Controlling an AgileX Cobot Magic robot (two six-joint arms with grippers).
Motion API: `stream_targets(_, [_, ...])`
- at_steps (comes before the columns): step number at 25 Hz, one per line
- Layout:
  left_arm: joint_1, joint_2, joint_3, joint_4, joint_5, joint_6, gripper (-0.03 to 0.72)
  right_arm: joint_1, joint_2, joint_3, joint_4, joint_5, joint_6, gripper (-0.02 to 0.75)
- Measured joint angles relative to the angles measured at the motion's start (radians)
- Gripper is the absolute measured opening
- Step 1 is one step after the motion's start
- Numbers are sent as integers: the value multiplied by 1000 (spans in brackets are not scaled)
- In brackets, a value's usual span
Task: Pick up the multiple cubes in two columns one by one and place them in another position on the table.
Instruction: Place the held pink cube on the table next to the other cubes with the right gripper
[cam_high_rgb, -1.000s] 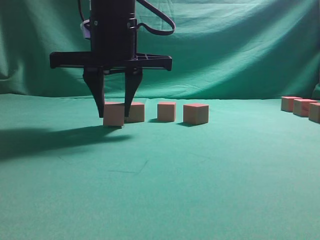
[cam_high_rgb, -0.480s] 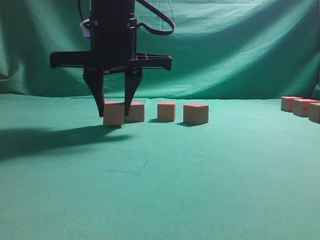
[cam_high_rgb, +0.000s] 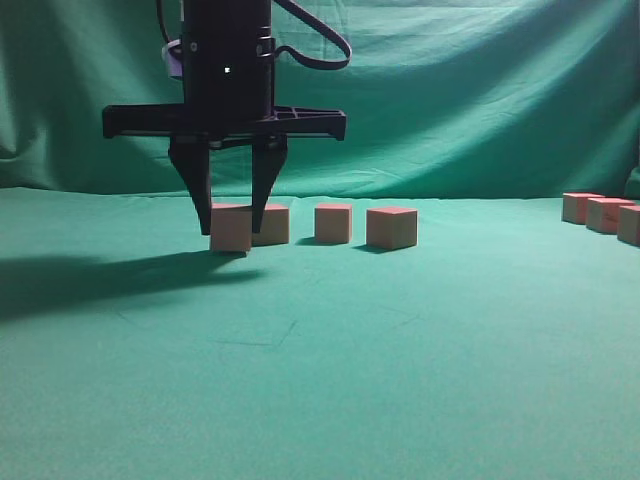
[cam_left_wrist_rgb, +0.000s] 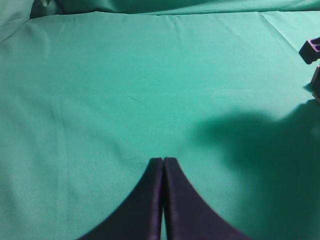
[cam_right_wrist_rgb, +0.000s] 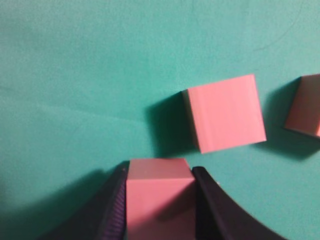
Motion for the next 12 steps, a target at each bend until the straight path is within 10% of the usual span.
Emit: stream_targets(12, [0,0,0,0,0,0,0,0,0,0,14,6,0,254])
